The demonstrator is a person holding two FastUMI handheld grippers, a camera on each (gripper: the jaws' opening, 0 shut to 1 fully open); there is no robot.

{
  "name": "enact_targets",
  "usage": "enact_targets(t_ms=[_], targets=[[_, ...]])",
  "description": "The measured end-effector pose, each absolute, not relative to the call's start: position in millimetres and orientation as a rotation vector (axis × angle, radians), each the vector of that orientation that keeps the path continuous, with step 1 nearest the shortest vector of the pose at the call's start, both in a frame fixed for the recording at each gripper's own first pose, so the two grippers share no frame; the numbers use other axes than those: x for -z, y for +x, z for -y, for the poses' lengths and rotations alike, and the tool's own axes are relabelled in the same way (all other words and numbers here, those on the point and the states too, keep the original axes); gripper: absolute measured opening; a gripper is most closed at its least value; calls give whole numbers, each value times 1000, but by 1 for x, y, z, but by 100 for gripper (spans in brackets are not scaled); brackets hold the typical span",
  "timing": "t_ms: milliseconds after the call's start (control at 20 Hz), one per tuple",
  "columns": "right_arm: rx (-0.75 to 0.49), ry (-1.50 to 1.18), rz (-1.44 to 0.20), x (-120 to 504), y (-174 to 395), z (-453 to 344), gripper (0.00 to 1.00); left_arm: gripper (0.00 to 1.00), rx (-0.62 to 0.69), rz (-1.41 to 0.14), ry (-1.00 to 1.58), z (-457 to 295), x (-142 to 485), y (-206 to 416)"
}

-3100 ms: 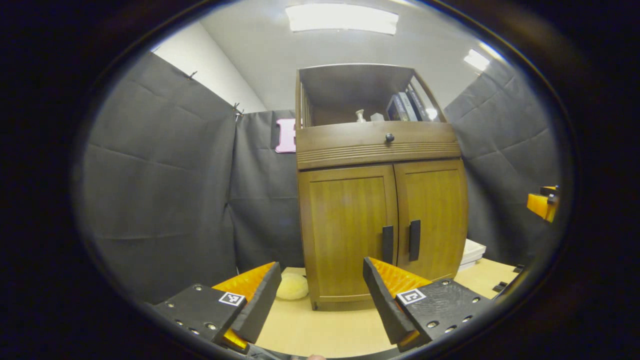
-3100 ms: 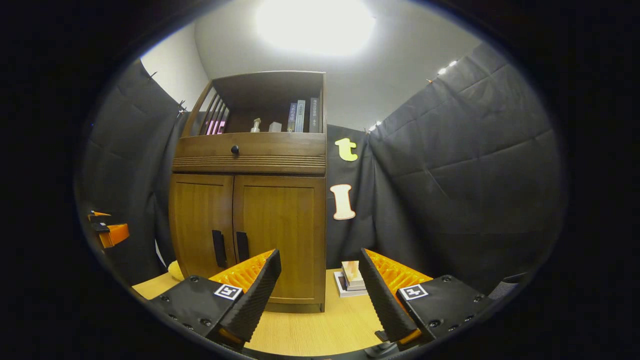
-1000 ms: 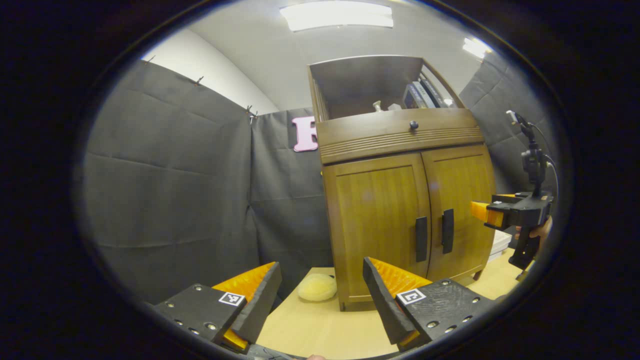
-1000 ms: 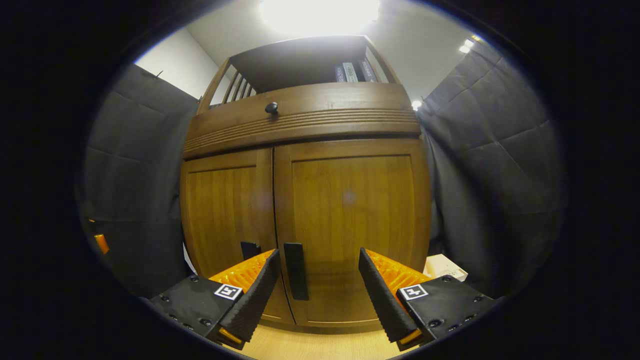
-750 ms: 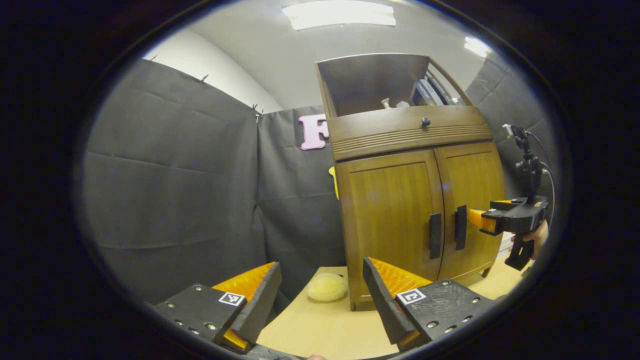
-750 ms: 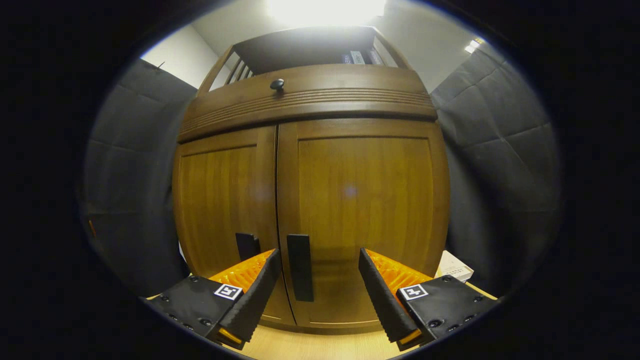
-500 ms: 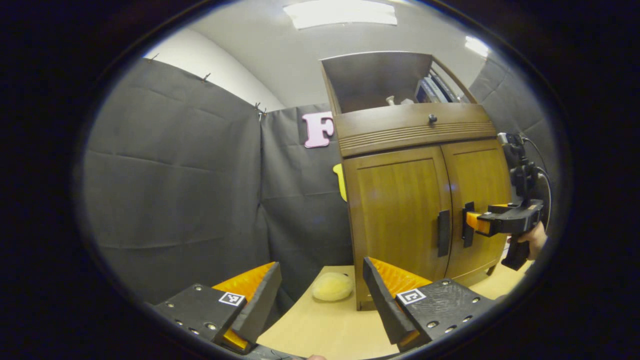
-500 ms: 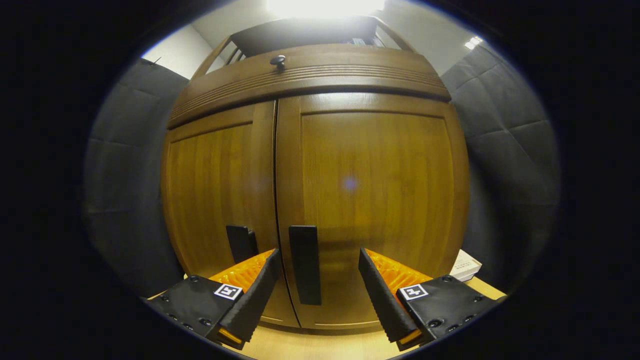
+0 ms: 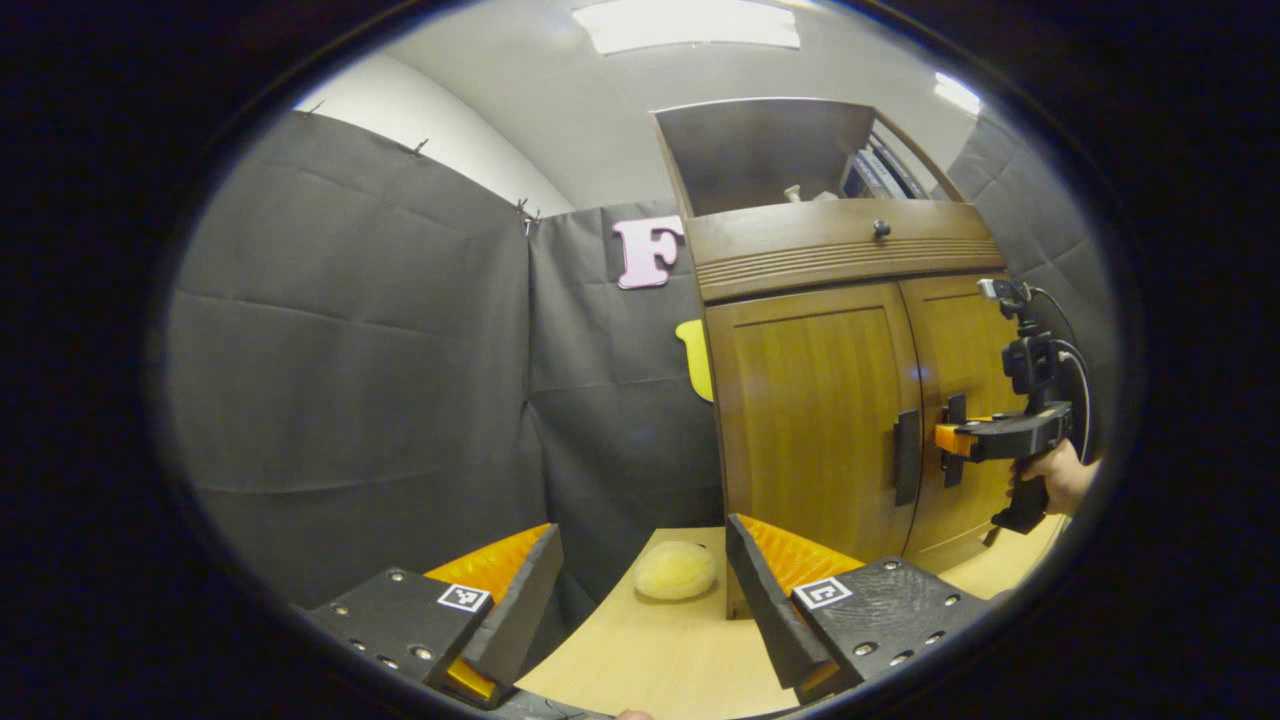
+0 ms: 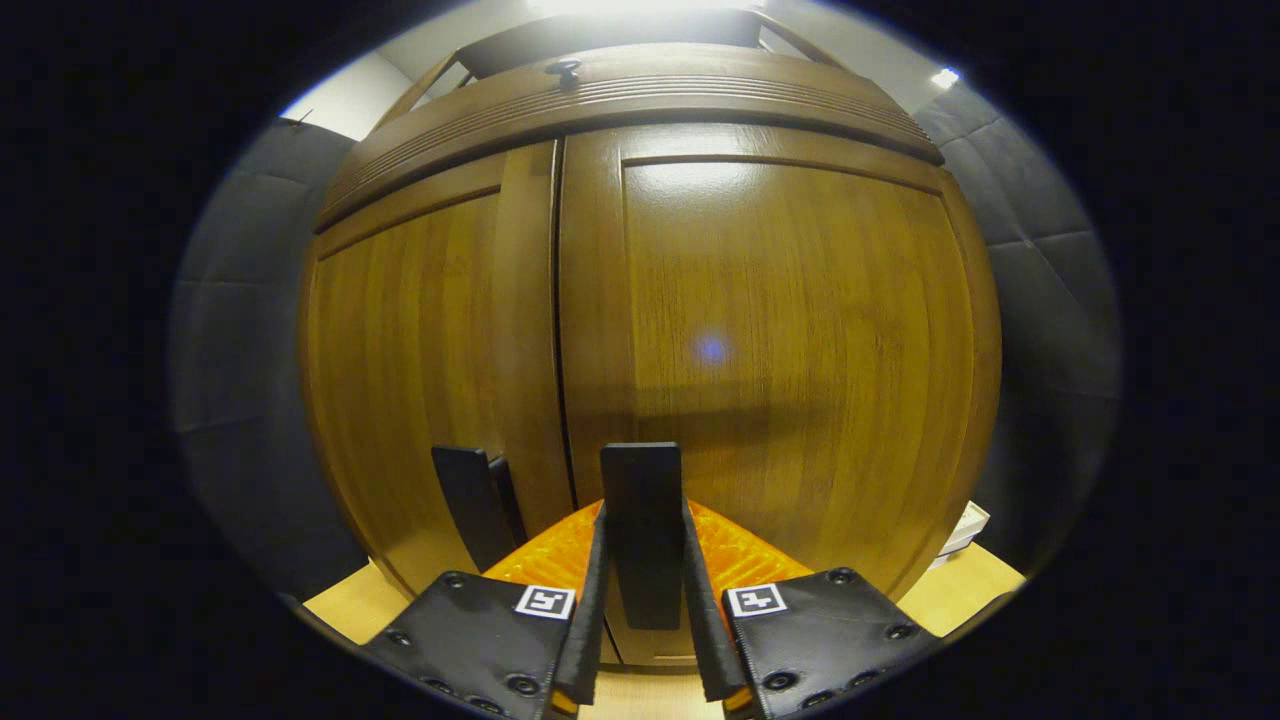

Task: Open the right door of the double-door shoe cabinet with the right hand, and open the left door with the left hand.

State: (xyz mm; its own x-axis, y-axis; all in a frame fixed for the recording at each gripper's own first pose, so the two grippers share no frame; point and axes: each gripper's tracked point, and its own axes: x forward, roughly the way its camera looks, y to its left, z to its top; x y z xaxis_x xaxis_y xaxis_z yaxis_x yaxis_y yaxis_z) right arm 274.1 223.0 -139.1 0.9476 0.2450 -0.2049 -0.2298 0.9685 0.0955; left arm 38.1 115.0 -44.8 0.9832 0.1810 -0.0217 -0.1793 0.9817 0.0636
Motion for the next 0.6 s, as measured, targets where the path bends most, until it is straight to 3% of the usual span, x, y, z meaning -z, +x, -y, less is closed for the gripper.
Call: enact_targets(t_ms=[50,100,150,300,600], targets=[[-240,80,-233,140,278,-225,33,96,-180,-26,59,-116,46,39],[-216,78,-250,143,280,-221,33,96,-179,-25,57,-117,46,39],[-220,65,-247,141,284,-222,41,96,-177,-22,53,-118,47,39],[-214,33,-264,142,278,-224,10,96,-166,-10,33,-118,42,36],[-284,76,-236,136,248,-214,10,96,-110,-2,21,-116,40,36]])
